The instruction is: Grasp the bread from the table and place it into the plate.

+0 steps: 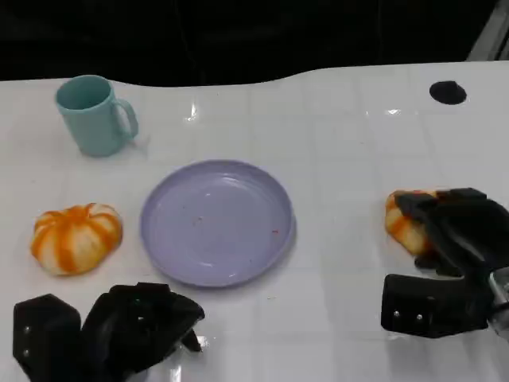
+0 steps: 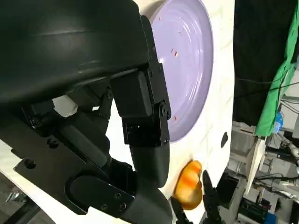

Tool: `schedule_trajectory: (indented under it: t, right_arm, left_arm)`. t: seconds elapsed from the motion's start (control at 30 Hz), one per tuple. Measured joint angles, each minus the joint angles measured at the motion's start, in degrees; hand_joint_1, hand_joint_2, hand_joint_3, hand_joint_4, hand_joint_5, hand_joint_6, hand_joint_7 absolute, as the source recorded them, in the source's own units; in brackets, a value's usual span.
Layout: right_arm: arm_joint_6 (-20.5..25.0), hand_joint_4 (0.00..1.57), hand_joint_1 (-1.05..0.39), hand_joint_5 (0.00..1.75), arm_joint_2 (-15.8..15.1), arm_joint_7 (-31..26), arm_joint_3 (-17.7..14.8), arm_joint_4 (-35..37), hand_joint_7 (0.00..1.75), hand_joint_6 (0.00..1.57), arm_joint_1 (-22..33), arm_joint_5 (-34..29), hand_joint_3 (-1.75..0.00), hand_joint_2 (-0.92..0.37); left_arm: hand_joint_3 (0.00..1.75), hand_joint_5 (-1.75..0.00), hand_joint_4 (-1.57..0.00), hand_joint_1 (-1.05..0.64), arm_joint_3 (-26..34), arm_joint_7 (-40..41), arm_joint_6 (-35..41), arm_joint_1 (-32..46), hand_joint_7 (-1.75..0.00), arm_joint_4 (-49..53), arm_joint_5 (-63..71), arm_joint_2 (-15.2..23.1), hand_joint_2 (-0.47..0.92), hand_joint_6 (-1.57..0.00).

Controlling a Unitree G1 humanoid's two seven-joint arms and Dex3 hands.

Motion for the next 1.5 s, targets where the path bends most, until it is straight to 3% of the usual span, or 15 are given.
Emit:
schedule_trajectory:
  t: [0.03, 0.07, 0.13, 0.17, 0.2, 0.23, 0.27, 0.33, 0.37, 0.47, 0.6, 0.97, 1.17, 1.5]
  right_arm:
    - [-1.17, 1.16, -0.13, 0.65, 0.05, -1.76, -0.02, 1.05, 0.07, 1.24, -0.35, 0.44, 0.0, -0.87]
    - [-2.29, 1.04, -0.1, 1.22, 0.07, -3.29, -0.03, 2.03, 0.09, 1.34, -0.7, 0.78, -0.01, -0.89]
    - [-4.63, 0.95, -0.08, 1.6, 0.1, -5.84, -0.01, 3.8, 0.12, 1.4, -1.31, 1.75, -0.02, -0.9]
    - [-5.68, 0.93, -0.08, 1.67, 0.1, -6.91, 0.04, 4.48, 0.31, 1.34, -1.53, 1.92, -0.03, -0.91]
    - [-6.54, 0.9, -0.07, 1.71, 0.1, -7.86, 0.17, 4.95, 0.93, 1.07, -1.63, 1.97, -0.08, -0.89]
    - [-7.28, 0.88, -0.07, 1.73, 0.09, -8.75, 0.44, 5.34, 1.24, 0.92, -1.65, 1.97, -0.11, -0.88]
    - [-7.96, 0.88, -0.07, 1.74, 0.09, -9.51, 0.73, 5.75, 1.44, 0.84, -1.67, 1.97, -0.15, -0.86]
    - [-9.14, 0.87, -0.08, 1.74, 0.07, -11.6, 1.18, 6.55, 1.61, 0.76, -1.8, 1.94, -0.57, -0.65]
    - [-9.67, 0.88, -0.09, 1.75, 0.05, -12.69, 1.5, 6.84, 1.65, 0.75, -1.91, 1.89, -0.76, -0.56]
    - [-10.95, 0.93, -0.09, 1.75, 0.05, -15.56, 2.06, 7.61, 1.69, 0.77, -2.19, 1.59, -1.0, -0.42]
    - [-12.52, 0.96, -0.1, 1.75, 0.05, -20.7, 2.47, 8.35, 1.74, 0.75, -2.76, 1.35, -1.08, -0.38]
    - [-16.29, 1.02, -0.1, 1.75, -0.13, -25.99, 3.77, 6.89, 1.72, 0.8, -3.93, 1.14, -1.22, -0.28]
    - [-19.41, 1.04, -0.08, 1.75, -0.15, -23.64, 3.51, 0.71, 1.64, 0.84, -3.53, 3.32, -1.5, -0.18]
    - [-23.97, 1.03, -0.08, 1.75, 3.97, -11.4, 1.79, -5.38, 1.58, 0.85, -1.53, 10.89, -1.61, -0.13]
  left_arm:
    - [0.31, -1.51, -0.89, -1.05, 0.0, 0.0, 0.12, 0.07, -0.31, -0.14, 0.0, 0.0, 0.57, -1.56]
    - [0.31, -1.51, -0.89, -1.05, 0.0, 0.0, 0.14, 0.12, -0.31, -0.23, 0.0, -0.01, 0.58, -1.56]
    - [0.31, -1.51, -0.89, -1.05, -0.01, 0.01, 0.15, 0.17, -0.31, -0.31, 0.01, -0.01, 0.58, -1.56]
    - [0.31, -1.51, -0.89, -1.05, -0.01, 0.01, 0.15, 0.18, -0.31, -0.33, 0.02, -0.01, 0.58, -1.56]
    - [0.31, -1.51, -0.89, -1.05, -0.01, 0.01, 0.15, 0.19, -0.31, -0.34, 0.02, -0.01, 0.58, -1.56]
    - [0.31, -1.51, -0.89, -1.05, -0.01, 0.03, 0.15, 0.19, -0.31, -0.34, 0.02, -0.01, 0.58, -1.56]
    - [0.31, -1.51, -0.89, -1.05, -0.01, 0.04, 0.15, 0.19, -0.31, -0.34, 0.02, -0.01, 0.58, -1.56]
    - [0.32, -1.51, -0.89, -1.05, -0.02, 0.05, 0.15, 0.21, -0.31, -0.34, 0.03, -0.01, 0.58, -1.56]
    - [0.32, -1.51, -0.89, -1.05, -0.02, 0.05, 0.15, 0.21, -0.31, -0.34, 0.03, -0.01, 0.58, -1.56]
    - [0.32, -1.51, -0.89, -1.05, -0.02, 0.05, 0.14, 0.21, -0.31, -0.34, 0.04, -0.03, 0.57, -1.56]
    - [0.32, -1.5, -0.89, -1.05, -0.04, 0.05, 0.12, 0.19, -0.31, -0.33, 0.12, -0.03, 0.58, -1.56]
    - [0.32, -1.5, -0.9, -1.05, -0.04, 0.04, -0.14, 0.14, -0.32, -0.27, 0.58, -0.04, 0.58, -1.56]
    - [0.32, -1.5, -0.9, -1.05, -0.06, 0.04, -0.14, 0.11, -0.31, -0.27, 0.58, -0.06, 0.58, -1.56]
    - [0.33, -1.5, -0.89, -1.05, -0.09, 0.04, -0.15, 0.12, -0.31, -0.25, 0.59, -0.05, 0.58, -1.55]
